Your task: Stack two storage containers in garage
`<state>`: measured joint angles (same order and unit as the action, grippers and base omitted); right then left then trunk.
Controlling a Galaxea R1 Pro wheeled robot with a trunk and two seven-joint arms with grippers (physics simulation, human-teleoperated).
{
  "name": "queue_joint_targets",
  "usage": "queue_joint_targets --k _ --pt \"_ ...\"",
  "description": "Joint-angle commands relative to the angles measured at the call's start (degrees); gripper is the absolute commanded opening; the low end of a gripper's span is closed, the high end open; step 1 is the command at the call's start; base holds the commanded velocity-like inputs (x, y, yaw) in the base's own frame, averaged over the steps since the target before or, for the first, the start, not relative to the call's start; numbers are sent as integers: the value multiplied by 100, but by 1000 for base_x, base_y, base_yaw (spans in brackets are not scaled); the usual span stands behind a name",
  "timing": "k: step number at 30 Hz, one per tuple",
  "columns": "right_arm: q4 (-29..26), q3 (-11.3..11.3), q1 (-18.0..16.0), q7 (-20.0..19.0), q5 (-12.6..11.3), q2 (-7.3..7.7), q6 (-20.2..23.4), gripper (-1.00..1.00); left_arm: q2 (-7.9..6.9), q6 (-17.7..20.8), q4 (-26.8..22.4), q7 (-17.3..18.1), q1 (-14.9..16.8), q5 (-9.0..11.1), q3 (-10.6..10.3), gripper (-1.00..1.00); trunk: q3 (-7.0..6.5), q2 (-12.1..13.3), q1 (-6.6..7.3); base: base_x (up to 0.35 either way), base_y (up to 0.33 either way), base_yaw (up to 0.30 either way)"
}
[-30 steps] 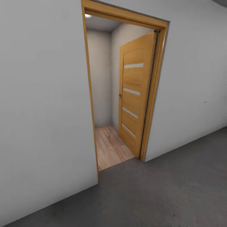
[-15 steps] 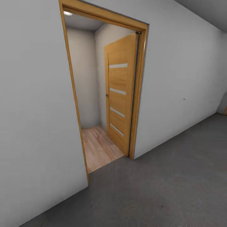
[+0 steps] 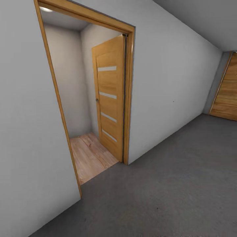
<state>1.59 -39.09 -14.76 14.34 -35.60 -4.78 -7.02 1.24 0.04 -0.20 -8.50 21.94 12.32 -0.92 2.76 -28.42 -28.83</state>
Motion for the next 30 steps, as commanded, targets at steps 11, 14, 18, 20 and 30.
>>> queue_joint_targets --k 11,14,18,20,30 --pt "17 -47 -8 7 -52 -15 51 100 267 110 6 -20 -166 59 -4 100 12 -11 -3 0 0 -63" --pt "21 -54 -6 7 -52 -17 51 100 269 112 8 -20 -181 60 -5 100 12 -11 -3 2 0 0" --pt "17 -55 -9 7 -49 -22 51 100 258 124 6 -13 -181 60 -5 100 12 -11 -3 156 0 0" --pt "18 -55 -8 7 -46 -19 51 100 255 127 6 -12 -181 60 -5 100 12 -11 -3 297 0 0" --pt "17 -55 -8 7 -44 -14 51 100 254 120 3 -11 -181 59 -5 100 12 -11 -3 316 0 0"
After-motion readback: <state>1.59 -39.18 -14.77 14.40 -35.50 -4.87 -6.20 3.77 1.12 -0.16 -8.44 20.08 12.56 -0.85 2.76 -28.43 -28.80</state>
